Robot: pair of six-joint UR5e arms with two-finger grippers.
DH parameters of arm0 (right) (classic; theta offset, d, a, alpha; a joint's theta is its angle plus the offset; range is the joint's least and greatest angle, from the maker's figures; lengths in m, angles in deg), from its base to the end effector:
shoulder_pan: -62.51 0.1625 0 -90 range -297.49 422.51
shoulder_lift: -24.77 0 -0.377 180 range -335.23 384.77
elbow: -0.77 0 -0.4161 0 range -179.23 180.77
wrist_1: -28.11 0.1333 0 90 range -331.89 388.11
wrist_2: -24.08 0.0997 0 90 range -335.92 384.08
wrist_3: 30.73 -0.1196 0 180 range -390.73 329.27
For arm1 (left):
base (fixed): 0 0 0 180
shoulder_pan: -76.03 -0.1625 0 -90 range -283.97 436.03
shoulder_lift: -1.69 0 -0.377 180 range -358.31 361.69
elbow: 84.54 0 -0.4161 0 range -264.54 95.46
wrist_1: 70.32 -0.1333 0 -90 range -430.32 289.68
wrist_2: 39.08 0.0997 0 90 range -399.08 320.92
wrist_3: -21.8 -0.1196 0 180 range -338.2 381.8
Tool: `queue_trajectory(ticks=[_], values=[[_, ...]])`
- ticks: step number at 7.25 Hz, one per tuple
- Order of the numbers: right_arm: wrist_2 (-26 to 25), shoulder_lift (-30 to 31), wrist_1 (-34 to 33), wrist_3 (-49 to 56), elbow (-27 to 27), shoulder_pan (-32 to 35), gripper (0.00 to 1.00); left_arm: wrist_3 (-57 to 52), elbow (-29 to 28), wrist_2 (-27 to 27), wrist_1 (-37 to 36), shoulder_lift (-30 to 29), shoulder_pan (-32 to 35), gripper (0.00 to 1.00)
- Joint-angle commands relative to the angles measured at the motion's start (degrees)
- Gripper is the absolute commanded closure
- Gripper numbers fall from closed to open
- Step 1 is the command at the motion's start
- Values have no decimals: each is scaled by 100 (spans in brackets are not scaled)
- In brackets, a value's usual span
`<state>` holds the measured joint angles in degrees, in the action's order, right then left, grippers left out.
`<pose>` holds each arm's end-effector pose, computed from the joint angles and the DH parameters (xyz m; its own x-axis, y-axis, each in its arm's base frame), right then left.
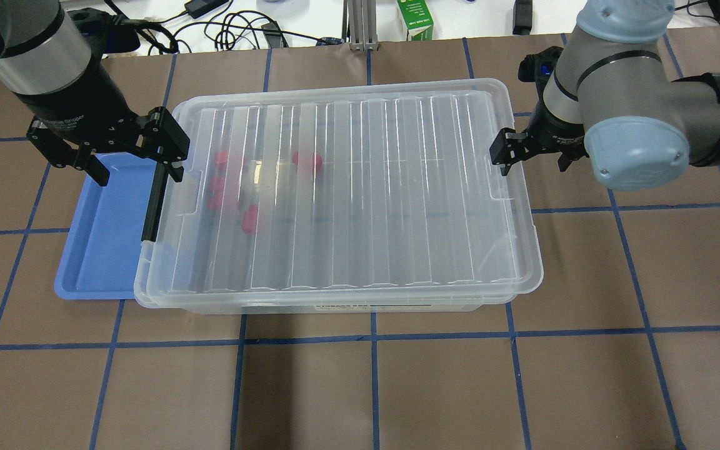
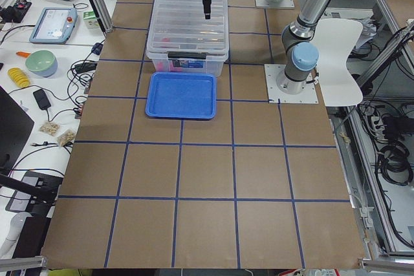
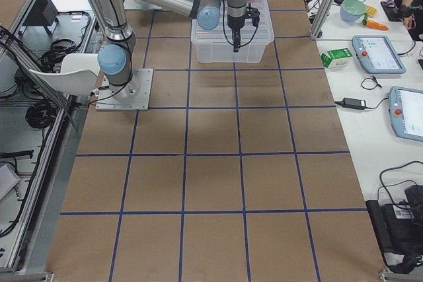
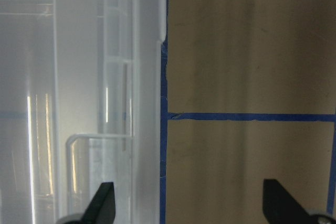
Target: Place red block in blue tray from box
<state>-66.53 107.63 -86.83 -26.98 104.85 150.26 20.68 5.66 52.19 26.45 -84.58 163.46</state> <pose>0.1106 -0.5468 0.2731 -0.9996 -0.0254 0.0148 -0.0263 0.9976 -0.0640 -0.1088 -0.4889 0.4393 -0.9995 -0.0241 -0.0210 -0.0252 0.9981 0.0569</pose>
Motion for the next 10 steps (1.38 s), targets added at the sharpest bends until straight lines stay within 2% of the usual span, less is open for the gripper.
queue_trajectory(ticks=[1, 4, 10], values=[[-9, -16, -38, 229, 17, -12, 0, -2, 7, 5, -35, 5, 2, 0], [-18, -42, -12, 450, 17, -318, 0, -20, 15, -4, -35, 22, 11, 0], [-44, 2, -3, 1679, 8, -1223, 0, -81, 15, -56, -44, -65, -42, 0]])
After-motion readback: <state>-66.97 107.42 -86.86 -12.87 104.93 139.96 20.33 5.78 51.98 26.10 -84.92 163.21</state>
